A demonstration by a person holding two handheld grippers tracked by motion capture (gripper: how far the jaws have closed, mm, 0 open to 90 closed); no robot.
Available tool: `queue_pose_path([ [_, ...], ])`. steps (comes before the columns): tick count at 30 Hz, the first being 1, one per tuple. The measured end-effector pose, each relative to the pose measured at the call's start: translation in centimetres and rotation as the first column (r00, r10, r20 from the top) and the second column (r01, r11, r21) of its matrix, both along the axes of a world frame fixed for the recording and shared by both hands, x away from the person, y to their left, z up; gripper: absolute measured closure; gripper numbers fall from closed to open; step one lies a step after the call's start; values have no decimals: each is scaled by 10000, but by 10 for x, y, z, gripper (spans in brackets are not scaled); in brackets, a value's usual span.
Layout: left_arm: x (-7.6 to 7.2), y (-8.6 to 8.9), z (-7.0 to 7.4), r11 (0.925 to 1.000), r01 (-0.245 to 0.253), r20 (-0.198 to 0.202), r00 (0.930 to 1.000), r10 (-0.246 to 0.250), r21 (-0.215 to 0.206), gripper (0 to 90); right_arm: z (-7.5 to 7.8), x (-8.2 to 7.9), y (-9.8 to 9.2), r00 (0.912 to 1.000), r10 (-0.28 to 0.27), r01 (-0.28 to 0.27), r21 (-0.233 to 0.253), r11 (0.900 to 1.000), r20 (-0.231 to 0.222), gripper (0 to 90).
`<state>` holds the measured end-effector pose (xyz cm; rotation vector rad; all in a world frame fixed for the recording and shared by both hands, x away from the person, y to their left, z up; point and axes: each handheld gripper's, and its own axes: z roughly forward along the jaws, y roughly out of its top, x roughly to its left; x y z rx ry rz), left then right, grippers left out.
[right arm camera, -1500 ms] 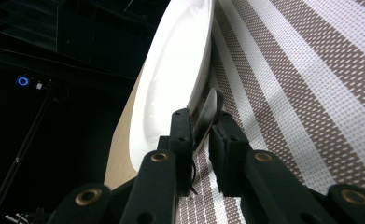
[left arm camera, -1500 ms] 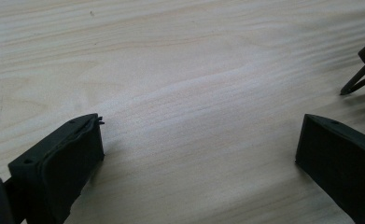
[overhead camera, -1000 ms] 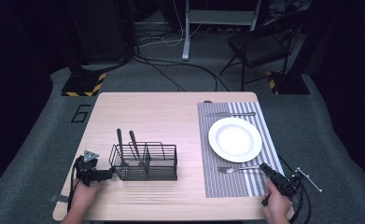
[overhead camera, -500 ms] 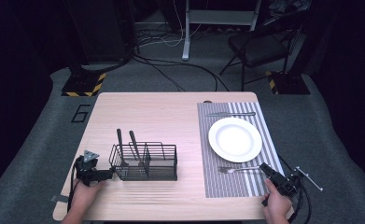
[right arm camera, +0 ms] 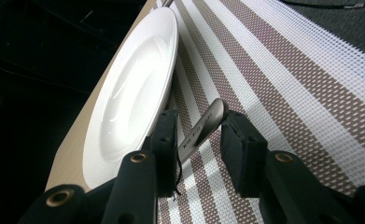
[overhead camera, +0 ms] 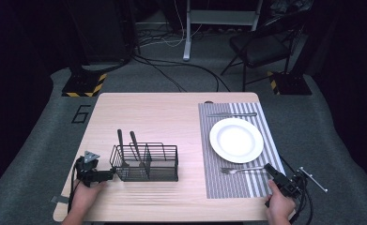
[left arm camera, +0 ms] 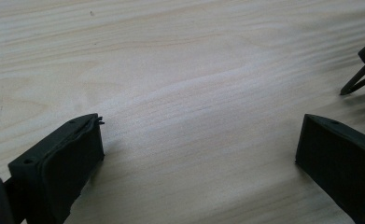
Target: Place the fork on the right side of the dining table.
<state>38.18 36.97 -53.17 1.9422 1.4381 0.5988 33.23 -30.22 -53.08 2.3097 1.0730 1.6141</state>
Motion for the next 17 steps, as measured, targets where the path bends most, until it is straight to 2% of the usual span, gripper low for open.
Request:
queue_pose_path([
  [6, 0, 0, 0, 10000, 0, 1, 10000, 0, -2, 4, 0, -2, -3, 9998, -216, 216, -9, 9998, 0, 665],
  [11, 0, 0, 0, 10000, 2, -1, 10000, -2, 2, 4, 3, -5, -7, 9990, -449, 450, -330, 9984, 63, 640],
  [12, 0, 0, 0, 10000, -1, 3, 10000, 1, 2, 4, 6, -5, -7, 9995, -310, 310, -663, 9973, 11, 636],
  [13, 0, 0, 0, 10000, -1, 3, 10000, 1, 2, 4, 6, -5, -7, 9995, -310, 310, -663, 9973, 11, 636],
  [17, 0, 0, 0, 10000, 4, 3, 10000, -4, 4, 4, 11, -4, -2, 9998, -190, 191, -1325, 9910, 18, 612],
])
